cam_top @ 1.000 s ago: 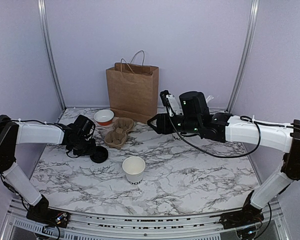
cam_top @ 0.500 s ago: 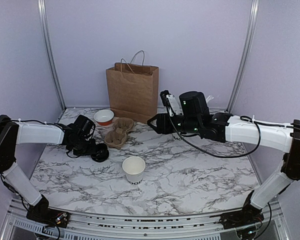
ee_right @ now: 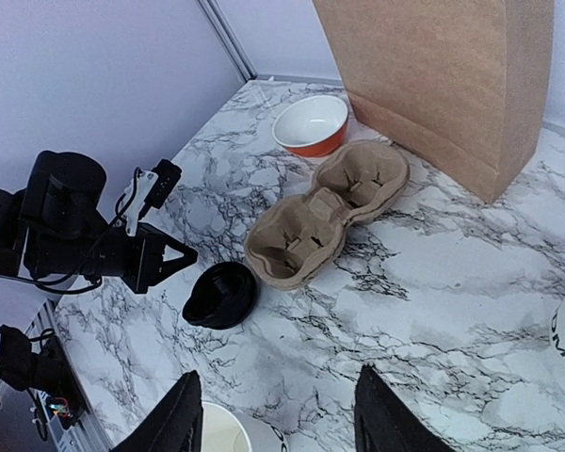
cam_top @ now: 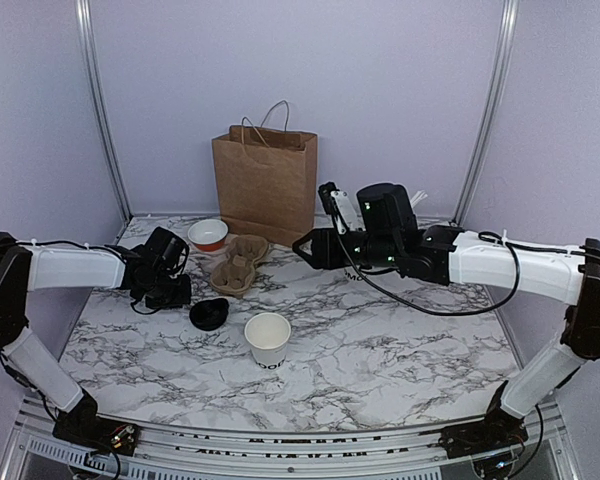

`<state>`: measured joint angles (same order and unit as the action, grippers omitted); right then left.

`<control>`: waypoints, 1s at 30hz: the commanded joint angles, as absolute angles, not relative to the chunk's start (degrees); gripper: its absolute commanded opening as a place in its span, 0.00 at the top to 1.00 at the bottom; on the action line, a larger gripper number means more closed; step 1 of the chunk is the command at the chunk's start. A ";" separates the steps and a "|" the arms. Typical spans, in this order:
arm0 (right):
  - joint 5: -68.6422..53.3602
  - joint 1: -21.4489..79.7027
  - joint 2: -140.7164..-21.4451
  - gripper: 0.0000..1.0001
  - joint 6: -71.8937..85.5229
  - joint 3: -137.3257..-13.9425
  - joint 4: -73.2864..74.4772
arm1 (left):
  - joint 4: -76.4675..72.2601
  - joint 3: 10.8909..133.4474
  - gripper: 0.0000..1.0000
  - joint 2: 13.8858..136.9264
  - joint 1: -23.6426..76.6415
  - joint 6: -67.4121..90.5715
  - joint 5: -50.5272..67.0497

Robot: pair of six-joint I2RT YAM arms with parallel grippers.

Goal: Pack the takeout coffee

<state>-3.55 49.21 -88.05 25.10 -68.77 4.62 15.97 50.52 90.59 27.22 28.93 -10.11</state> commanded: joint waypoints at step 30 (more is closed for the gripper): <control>-13.67 49.57 -109.25 0.44 20.73 -89.49 16.19 | 19.02 50.27 0.73 85.41 30.35 30.52 -4.97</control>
